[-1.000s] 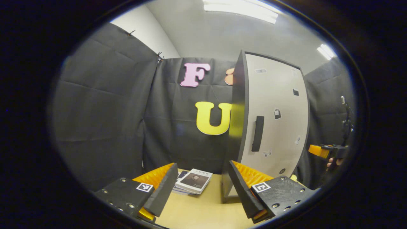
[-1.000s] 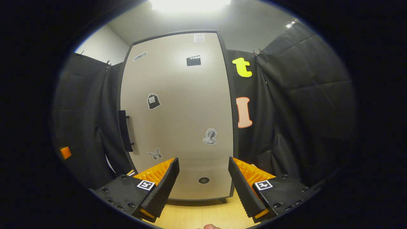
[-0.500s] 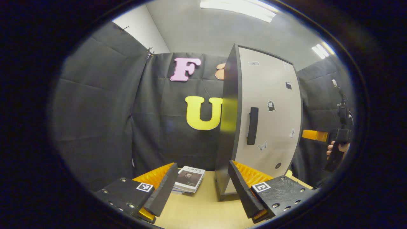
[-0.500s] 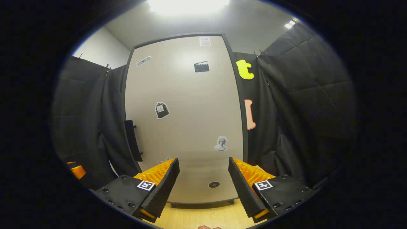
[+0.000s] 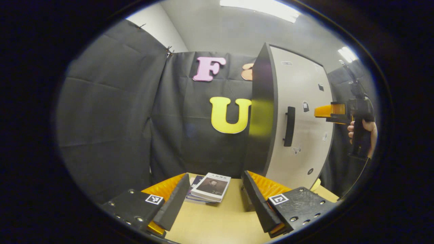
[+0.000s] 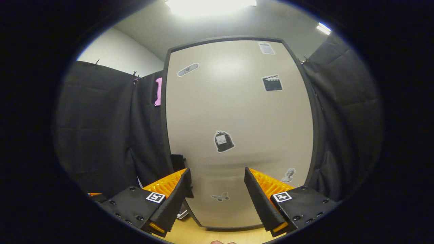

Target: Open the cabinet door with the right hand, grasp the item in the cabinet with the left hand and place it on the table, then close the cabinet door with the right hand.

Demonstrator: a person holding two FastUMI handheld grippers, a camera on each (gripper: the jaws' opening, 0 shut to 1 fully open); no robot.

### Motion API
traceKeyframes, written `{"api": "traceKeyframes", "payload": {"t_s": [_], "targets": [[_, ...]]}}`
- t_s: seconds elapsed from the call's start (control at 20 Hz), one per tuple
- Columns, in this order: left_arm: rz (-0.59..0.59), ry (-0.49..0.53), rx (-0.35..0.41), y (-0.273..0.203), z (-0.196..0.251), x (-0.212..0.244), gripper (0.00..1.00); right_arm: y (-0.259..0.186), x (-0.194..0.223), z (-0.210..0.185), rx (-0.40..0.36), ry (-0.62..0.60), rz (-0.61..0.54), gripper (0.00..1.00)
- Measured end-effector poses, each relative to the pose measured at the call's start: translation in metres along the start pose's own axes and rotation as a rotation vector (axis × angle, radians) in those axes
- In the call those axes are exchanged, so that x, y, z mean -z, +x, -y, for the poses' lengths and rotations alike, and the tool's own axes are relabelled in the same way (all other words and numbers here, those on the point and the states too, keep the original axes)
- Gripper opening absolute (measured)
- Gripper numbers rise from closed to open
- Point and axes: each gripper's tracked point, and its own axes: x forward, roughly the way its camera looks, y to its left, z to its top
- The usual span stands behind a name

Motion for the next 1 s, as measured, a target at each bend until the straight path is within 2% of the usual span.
{"api": "traceKeyframes", "payload": {"t_s": [0.05, 0.15, 0.3, 0.4, 0.5, 0.6, 0.7, 0.75, 0.8, 0.85, 0.9, 0.95, 1.0], "targets": [[-0.005, -0.007, -0.01, 0.0, -0.007, 0.002, 0.94, 0.006, 0.002, -0.013, -0.018, -0.013, -0.002, 0.95], [-0.013, -0.007, -0.026, 0.0, -0.019, 0.008, 0.94, 0.02, 0.007, -0.033, -0.043, -0.035, -0.013, 0.99], [-0.03, 0.005, -0.057, -0.001, -0.039, 0.017, 0.94, 0.041, 0.013, -0.059, -0.066, -0.047, -0.026, 0.95], [-0.042, -0.007, -0.079, -0.004, -0.055, 0.025, 0.94, 0.054, 0.019, -0.068, -0.06, -0.06, -0.035, 0.99], [-0.056, -0.043, -0.094, -0.005, -0.069, 0.032, 0.94, 0.067, 0.023, -0.069, -0.031, -0.073, -0.044, 0.95], [-0.076, -0.078, -0.11, -0.002, -0.082, 0.042, 0.94, 0.077, 0.029, -0.068, 0.0, -0.08, -0.056, 1.0], [-0.085, -0.045, -0.131, 0.001, -0.098, 0.046, 0.94, 0.086, 0.037, -0.065, 0.02, -0.077, -0.076, 0.99], [-0.087, -0.022, -0.142, 0.0, -0.105, 0.044, 0.94, 0.085, 0.041, -0.065, 0.038, -0.068, -0.086, 0.87], [-0.087, -0.011, -0.145, 0.0, -0.109, 0.045, 0.96, 0.087, 0.041, -0.065, 0.048, -0.061, -0.073, 0.8], [-0.085, -0.009, -0.144, 0.001, -0.112, 0.044, 0.94, 0.088, 0.041, -0.065, 0.055, -0.063, -0.075, 0.65], [-0.085, -0.013, -0.141, 0.001, -0.115, 0.045, 0.96, 0.088, 0.044, -0.065, 0.064, -0.066, -0.085, 0.59], [-0.086, -0.018, -0.137, 0.001, -0.117, 0.044, 0.97, 0.087, 0.046, -0.063, 0.083, -0.074, -0.1, 0.48], [-0.088, -0.021, -0.134, 0.002, -0.119, 0.044, 0.96, 0.087, 0.045, -0.062, 0.093, -0.073, -0.095, 0.46]]}}
